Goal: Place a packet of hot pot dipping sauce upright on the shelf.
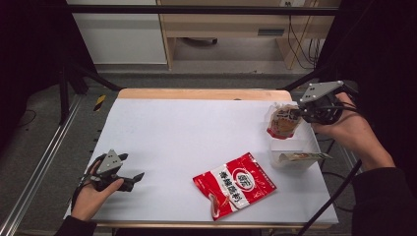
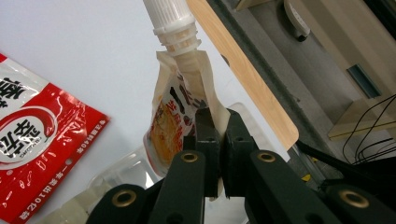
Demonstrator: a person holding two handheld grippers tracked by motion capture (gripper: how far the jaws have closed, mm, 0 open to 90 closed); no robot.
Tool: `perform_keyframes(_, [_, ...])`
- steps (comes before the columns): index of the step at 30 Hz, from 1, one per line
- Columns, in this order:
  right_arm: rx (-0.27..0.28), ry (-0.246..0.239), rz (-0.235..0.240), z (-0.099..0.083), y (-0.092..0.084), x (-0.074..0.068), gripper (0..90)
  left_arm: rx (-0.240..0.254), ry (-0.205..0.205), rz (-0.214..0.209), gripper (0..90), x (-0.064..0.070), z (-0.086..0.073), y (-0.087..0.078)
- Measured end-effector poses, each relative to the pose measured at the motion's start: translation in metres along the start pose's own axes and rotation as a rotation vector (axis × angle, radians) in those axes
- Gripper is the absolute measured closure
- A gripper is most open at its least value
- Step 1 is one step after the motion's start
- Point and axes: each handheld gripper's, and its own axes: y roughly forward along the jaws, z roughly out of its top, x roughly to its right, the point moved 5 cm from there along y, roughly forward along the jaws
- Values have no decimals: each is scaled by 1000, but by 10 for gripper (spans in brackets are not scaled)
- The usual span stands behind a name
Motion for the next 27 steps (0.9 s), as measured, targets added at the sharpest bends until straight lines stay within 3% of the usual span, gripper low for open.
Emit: perform_keyframes(27, [-64, 32, 76, -48, 30, -18, 872, -3, -3, -6, 89, 0, -1, 0])
